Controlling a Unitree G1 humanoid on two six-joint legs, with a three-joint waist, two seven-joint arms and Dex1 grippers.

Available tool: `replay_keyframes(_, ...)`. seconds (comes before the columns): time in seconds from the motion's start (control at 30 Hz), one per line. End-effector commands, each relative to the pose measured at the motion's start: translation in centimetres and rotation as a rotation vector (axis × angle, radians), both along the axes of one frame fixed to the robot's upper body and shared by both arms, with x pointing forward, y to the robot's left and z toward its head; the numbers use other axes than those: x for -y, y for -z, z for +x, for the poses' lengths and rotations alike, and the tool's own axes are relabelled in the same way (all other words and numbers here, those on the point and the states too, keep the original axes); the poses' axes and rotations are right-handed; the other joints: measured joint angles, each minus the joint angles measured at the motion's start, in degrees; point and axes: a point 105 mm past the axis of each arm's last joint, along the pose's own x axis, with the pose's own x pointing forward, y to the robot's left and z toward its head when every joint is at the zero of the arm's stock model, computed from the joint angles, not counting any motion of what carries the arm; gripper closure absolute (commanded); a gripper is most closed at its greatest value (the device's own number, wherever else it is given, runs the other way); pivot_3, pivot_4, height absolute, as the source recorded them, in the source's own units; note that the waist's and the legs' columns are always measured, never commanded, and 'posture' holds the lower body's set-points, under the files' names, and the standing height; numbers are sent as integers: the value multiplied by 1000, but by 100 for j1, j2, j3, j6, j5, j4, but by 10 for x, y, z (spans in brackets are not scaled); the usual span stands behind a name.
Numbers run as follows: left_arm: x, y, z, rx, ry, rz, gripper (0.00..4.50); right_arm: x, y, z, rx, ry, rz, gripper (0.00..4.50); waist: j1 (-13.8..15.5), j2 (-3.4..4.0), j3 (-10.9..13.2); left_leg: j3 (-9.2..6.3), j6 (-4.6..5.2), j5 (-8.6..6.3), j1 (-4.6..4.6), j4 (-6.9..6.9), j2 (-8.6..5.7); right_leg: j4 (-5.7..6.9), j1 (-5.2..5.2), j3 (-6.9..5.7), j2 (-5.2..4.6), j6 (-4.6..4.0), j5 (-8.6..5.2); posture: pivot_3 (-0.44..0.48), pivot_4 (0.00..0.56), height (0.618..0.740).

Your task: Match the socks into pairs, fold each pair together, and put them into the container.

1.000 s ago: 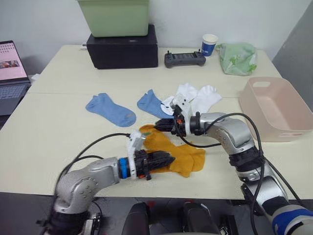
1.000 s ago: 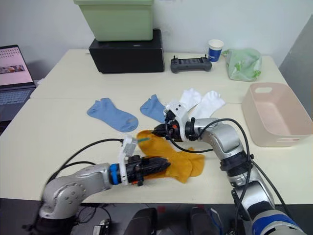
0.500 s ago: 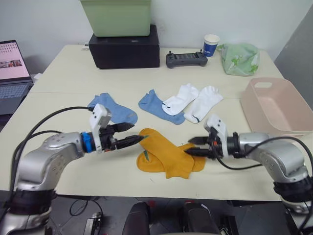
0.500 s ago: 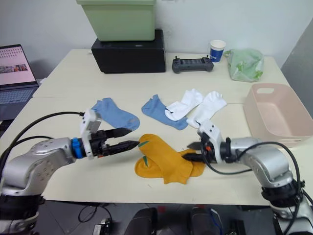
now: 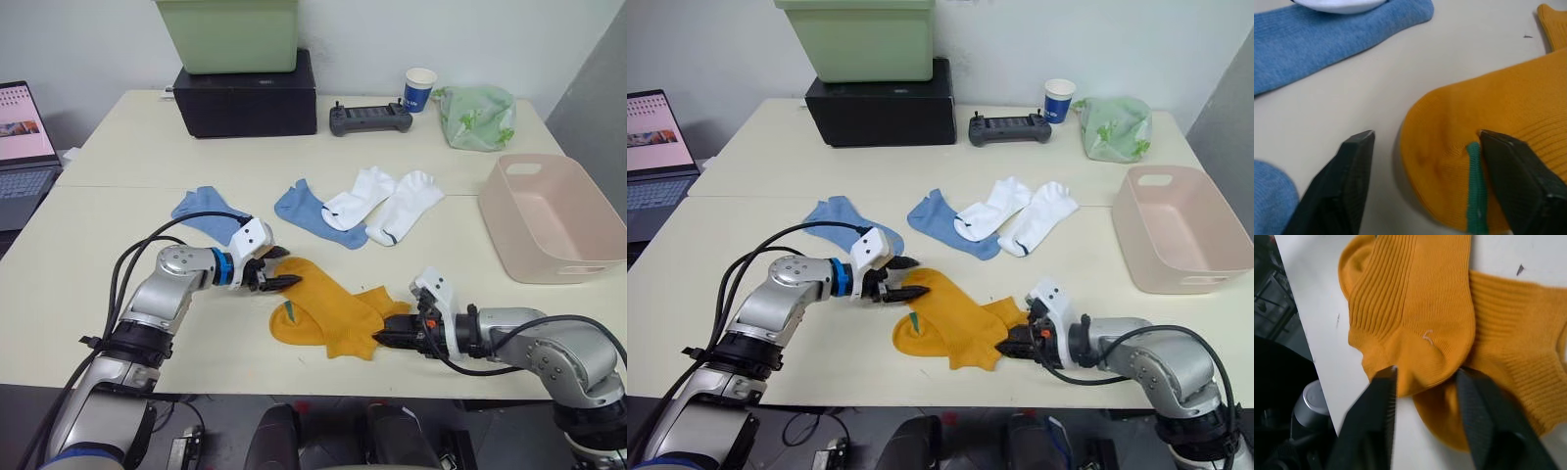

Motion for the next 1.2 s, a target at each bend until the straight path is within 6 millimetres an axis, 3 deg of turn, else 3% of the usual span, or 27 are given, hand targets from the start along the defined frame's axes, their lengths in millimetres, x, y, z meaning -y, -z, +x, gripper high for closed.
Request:
replay_keyframes(0.03, 0, -7, 2, 33, 16, 5, 2225, -2, -13, 3, 46, 7, 20, 4059, 7, 0, 0, -2, 0, 0, -2, 1, 1, 0, 0, 0, 0, 0, 0, 0, 150, 740)
replay_keyframes(0.07, 1, -7, 2, 32, 16, 5, 2581, -2, -13, 4, 48, 12, 17, 4419, 8, 0, 0, -2, 0, 0, -2, 1, 1, 0, 0, 0, 0, 0, 0, 0, 150, 740)
replay_keyframes(0.1, 1, -7, 2, 33, 16, 5, 2930, -2, -13, 4, 49, 15, 16, 4500, 7, 0, 0, -2, 0, 0, -2, 1, 1, 0, 0, 1, 0, 0, 0, 0, 150, 740)
replay_keyframes(0.27, 1, -8, 0, 29, 12, -11, 4466, 0, -14, 8, 63, 16, 2, 4500, 7, 0, 0, -2, 0, 0, -2, 2, 1, 0, 0, 0, 0, 0, 0, 0, 150, 740)
replay_keyframes(0.53, -12, -26, -7, 20, -95, -148, 4466, -2, -35, 9, 121, -63, 25, 4500, 4, 0, 0, -4, 1, 0, -2, 2, 7, 3, -2, 0, 0, 0, 0, 0, 150, 740)
replay_keyframes(0.73, -5, -47, -37, -40, -148, -305, 4466, 12, -54, 16, 147, -117, 37, 4500, 8, 0, 0, -7, 0, 0, -4, 3, 9, 0, 1, -1, -23, 0, 0, 0, 150, 740)
replay_keyframes(0.9, 11, -43, -51, -45, -212, -345, 4466, 32, -50, 46, 194, -92, -57, 4500, 11, 0, 0, -5, 0, 0, 0, 9, 1, 0, 8, -1, -33, 1, 0, 0, 150, 740)
replay_keyframes(1.0, 19, -33, -48, -17, -298, -357, 4466, 41, -43, 66, 202, -106, -111, 4500, 4, 0, 0, -3, 1, 0, 4, 9, 2, 1, 8, 1, -31, 0, 0, 0, 150, 740)
replay_keyframes(1.2, 27, -12, -21, 68, -502, -382, 4466, 42, -33, 123, 284, -97, -225, 4500, -4, 0, 0, 1, 1, 0, 8, 17, 1, 3, 12, 5, -31, -1, 2, 0, 150, 740)
